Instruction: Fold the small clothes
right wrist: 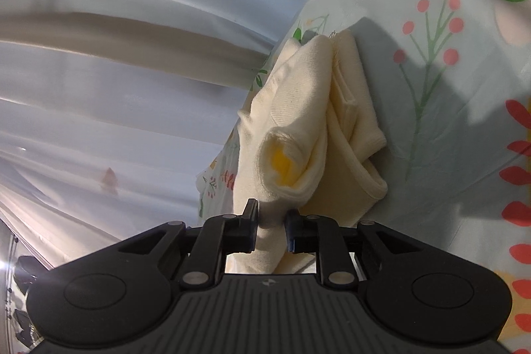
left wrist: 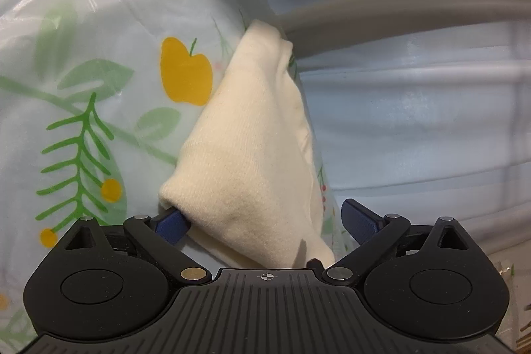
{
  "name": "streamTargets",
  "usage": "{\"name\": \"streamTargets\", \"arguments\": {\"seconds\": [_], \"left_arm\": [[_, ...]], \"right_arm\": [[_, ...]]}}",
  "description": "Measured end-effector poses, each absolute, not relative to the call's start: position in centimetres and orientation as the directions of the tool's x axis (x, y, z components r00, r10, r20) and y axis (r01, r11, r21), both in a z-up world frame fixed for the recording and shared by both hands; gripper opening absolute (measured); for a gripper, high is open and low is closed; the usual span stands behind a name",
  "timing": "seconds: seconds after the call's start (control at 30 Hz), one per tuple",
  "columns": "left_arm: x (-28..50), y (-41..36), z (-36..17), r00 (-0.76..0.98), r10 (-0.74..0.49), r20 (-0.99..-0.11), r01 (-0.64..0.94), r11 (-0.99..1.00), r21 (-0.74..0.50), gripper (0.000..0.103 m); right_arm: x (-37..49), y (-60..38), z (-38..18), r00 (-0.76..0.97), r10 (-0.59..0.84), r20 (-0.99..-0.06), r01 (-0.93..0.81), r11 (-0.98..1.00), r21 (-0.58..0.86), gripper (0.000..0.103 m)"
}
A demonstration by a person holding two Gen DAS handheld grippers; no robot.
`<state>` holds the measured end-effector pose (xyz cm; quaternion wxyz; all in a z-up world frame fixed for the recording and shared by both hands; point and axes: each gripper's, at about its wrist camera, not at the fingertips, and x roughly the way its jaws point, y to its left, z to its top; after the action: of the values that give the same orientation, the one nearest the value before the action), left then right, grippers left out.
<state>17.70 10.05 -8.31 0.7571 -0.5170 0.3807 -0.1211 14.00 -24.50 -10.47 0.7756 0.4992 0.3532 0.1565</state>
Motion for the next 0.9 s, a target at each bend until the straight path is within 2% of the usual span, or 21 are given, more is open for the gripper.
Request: {"name": "streamTargets", "arguments": {"seconds": [0.03, 0.07, 0.1, 0.2, 0.3, 0.37, 0.57, 0.63, 0.77, 0.83, 0.9], "left_arm": [[17.6, 10.0, -8.1, 0.685, -0.572, -0.451, -0.207, 0.441, -0.873, 0.097], [17.6, 10.0, -8.1, 0.688, -0.57, -0.45, -0.206, 0.441, -0.873, 0.096], [17.6, 10.1, -8.0, 0.691, -0.56, -0.457, -0.215, 0.444, -0.87, 0.094], [17.5, 10.2, -8.3, 0.69, -0.549, -0.472, -0.232, 0.45, -0.862, 0.089], [17.4, 10.3, -8.5, 0.687, -0.542, -0.484, -0.239, 0.46, -0.855, 0.083], [17.2, 10.6, -8.6, 0.684, -0.545, -0.484, -0.241, 0.458, -0.856, 0.079], [17.4, 11.2, -8.6, 0.667, -0.557, -0.495, -0.255, 0.454, -0.854, 0.076], [17.3, 11.3, -8.3, 0.668, -0.55, -0.501, -0.248, 0.47, -0.847, 0.074], [17.3, 12.1, -8.0, 0.676, -0.537, -0.505, -0.244, 0.483, -0.841, 0.072], [17.4, 12.6, -8.3, 0.662, -0.551, -0.508, -0.251, 0.476, -0.843, 0.071], [17.5, 13.0, -8.4, 0.642, -0.556, -0.528, -0.249, 0.5, -0.83, 0.069]], "right_arm": [[14.1, -24.4, -10.5, 0.701, 0.586, -0.407, 0.112, 0.473, 0.874, 0.028], [14.1, -24.4, -10.5, 0.702, 0.578, -0.417, 0.119, 0.483, 0.868, 0.036], [14.2, -24.3, -10.6, 0.703, 0.572, -0.422, 0.126, 0.484, 0.866, 0.039], [14.6, -24.2, -10.8, 0.709, 0.568, -0.417, 0.137, 0.469, 0.872, 0.039], [15.0, -23.7, -10.6, 0.704, 0.56, -0.437, 0.132, 0.502, 0.855, 0.036], [15.2, -23.3, -10.6, 0.702, 0.551, -0.451, 0.135, 0.518, 0.844, 0.027], [15.6, -21.9, -9.5, 0.684, 0.482, -0.548, 0.132, 0.657, 0.743, 0.018], [15.5, -21.8, -9.0, 0.684, 0.497, -0.533, 0.111, 0.652, 0.75, 0.014], [15.4, -23.1, -10.1, 0.687, 0.574, -0.445, 0.136, 0.5, 0.855, 0.013], [15.4, -22.8, -10.5, 0.658, 0.54, -0.525, 0.161, 0.581, 0.798, 0.013], [15.1, -21.7, -9.8, 0.647, 0.493, -0.582, 0.082, 0.714, 0.695, 0.015]]}}
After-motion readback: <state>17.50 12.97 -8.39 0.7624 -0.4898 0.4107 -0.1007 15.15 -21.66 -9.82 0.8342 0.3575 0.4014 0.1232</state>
